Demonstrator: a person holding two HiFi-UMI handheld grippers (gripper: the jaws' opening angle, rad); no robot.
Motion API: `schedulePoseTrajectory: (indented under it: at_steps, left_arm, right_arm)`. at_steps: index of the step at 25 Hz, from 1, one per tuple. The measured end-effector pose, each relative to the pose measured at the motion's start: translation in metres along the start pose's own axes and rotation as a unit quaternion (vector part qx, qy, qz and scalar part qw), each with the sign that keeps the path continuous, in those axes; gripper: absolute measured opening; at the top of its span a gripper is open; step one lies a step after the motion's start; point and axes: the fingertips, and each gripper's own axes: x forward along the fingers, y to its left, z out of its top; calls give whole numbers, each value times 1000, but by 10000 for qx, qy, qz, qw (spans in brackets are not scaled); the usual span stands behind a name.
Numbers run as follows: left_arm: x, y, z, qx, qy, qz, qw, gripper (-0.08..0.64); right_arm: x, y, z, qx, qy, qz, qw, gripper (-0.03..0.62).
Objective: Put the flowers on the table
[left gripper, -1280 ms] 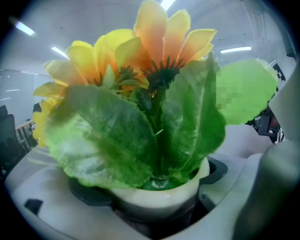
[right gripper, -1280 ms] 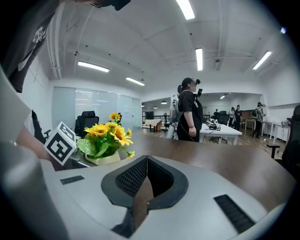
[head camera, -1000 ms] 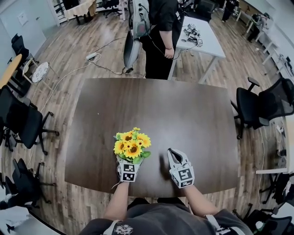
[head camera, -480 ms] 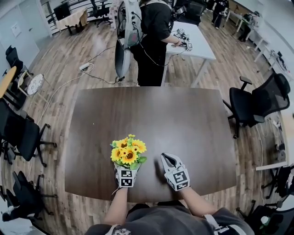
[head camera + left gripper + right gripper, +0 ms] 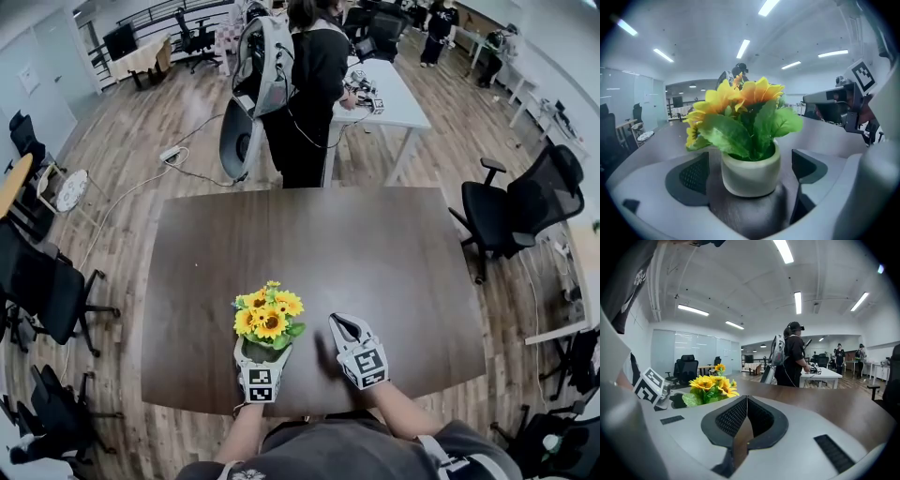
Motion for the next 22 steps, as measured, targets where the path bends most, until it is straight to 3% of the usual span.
schedulePoseTrajectory:
  at_steps: [9,11,17,22]
  left_arm:
    - [-51,-11,39,273,-577,-509,9967,543]
    - [-56,-8,55,330,-760,-524,9952,508]
    - [-66,-8,107,523,-1300,-353,9895,427]
    - [-75,-3,143,388,-1509,217,9876,284]
  right_arm:
    - [-20,15,23,7,-187,-440,9989,23]
    - [-27,16,32,11,-276,-545,9981,23]
    - [-43,17,56,-87,-603,-529,9967,23]
    - [-45,17,76,-365,-752,-269,9961,23]
